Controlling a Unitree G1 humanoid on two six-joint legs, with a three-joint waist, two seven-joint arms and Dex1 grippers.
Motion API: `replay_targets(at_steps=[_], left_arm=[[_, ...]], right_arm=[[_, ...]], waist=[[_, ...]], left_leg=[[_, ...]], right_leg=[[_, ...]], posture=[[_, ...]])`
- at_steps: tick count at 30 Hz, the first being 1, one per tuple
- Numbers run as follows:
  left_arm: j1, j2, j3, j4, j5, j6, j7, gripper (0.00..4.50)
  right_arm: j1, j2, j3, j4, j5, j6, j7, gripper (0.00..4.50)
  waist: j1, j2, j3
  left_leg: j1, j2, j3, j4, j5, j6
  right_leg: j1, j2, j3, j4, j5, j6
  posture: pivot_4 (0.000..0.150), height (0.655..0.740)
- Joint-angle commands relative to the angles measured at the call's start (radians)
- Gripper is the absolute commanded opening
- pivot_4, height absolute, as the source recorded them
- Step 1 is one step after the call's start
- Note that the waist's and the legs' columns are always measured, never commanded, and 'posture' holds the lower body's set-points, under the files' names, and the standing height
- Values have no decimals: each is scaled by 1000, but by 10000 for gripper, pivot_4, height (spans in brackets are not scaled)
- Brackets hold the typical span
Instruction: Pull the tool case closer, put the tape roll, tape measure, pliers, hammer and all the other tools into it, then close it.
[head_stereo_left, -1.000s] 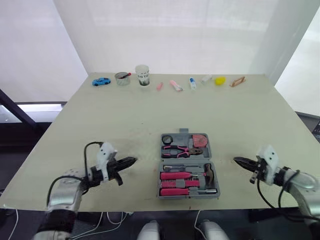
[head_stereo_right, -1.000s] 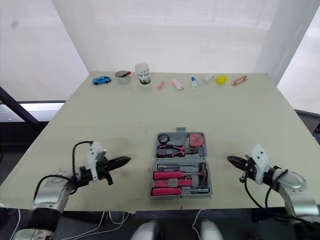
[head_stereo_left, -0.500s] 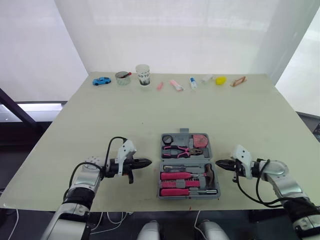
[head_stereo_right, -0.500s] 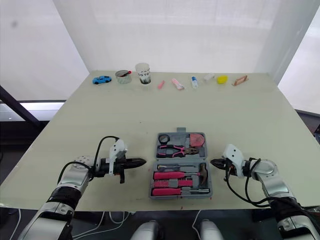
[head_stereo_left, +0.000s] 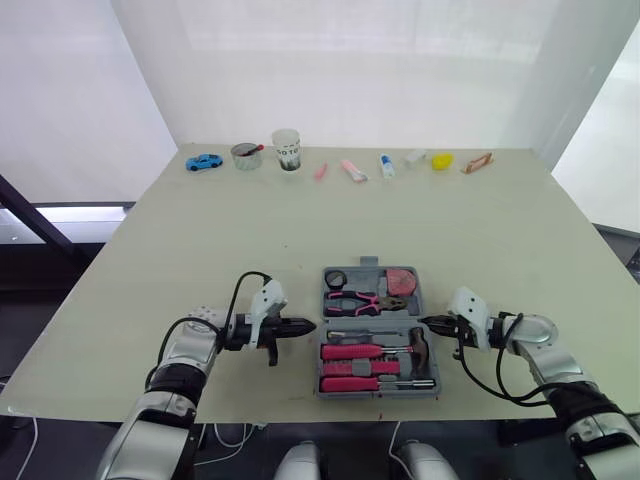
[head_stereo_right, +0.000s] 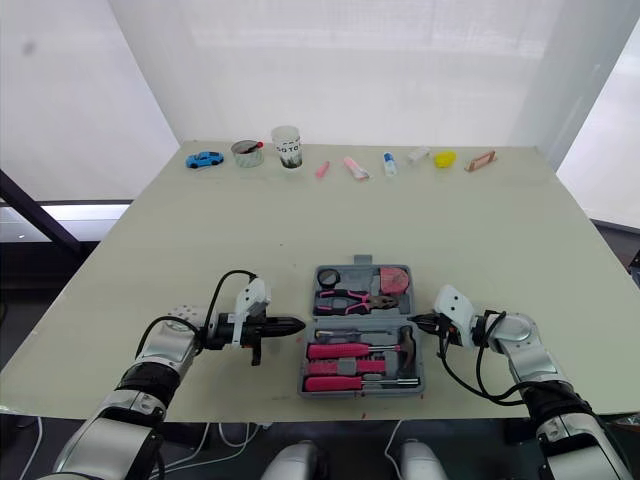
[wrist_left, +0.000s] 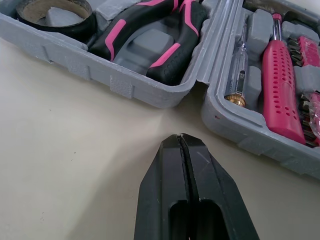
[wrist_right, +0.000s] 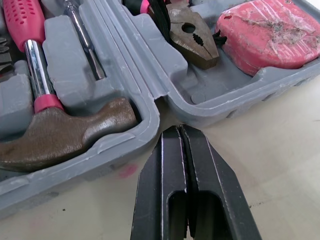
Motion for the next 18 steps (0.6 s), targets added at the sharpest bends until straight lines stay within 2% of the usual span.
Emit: replay_targets(at_steps=[1,18], left_arm=[[-12,-11,-14,14,18,-8,-7,0],[-44,-50,-53,57,68,-19,-10,0]], right_arm=[[-12,2,-5,-8,2,-25,7,253],[-11,11,-5,-1,-3,-33,7,253]], waist=[[0,0,0],[0,0,0]], left_leg=[[0,0,0,0,0,0],[0,0,0,0,0,0]], right_leg=[[0,0,0,0,0,0],[0,0,0,0,0,0]], posture=[[1500,7400],[1500,7400]])
